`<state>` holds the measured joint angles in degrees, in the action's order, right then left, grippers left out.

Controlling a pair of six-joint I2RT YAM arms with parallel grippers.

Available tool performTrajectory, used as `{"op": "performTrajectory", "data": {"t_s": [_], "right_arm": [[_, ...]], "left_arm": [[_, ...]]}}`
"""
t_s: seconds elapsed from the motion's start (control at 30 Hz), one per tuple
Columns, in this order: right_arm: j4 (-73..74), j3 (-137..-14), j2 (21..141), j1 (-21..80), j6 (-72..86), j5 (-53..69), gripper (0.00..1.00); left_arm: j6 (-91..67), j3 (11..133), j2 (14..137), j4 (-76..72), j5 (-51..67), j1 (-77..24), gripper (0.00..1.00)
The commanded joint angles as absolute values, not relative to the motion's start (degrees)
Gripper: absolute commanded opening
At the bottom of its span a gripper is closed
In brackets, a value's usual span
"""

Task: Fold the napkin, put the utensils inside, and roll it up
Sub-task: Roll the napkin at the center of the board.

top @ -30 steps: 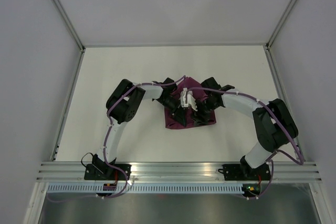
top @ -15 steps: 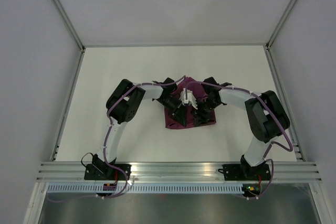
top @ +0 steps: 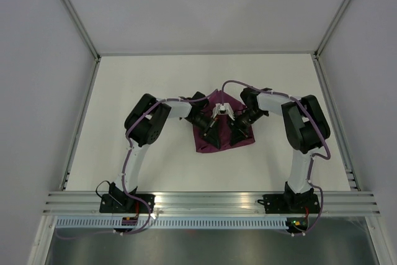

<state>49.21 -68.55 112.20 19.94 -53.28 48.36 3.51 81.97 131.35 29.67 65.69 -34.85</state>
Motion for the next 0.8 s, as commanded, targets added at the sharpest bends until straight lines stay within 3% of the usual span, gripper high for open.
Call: {"op": "performTrajectory", "data": {"t_s": [0.0,0.13,0.77], "right_arm": [[52.1,-72.7,116.6,18.6,-57.1,49.7,0.25],[55.5,-75.3,120.1,17.8,-56.3,49.7,0.21],[56.6,-80.4,129.6,15.7,-49.7,46.2,0.05]], "left_arm": [[0.6,78.9,130.0,22.2,54.8,-34.8,0.17],[-2.7,75.9,127.3,16.5,54.5,-34.8,0.26],[-12.9,66.4,118.7,-3.0,45.4,-34.7,0.34]]}}
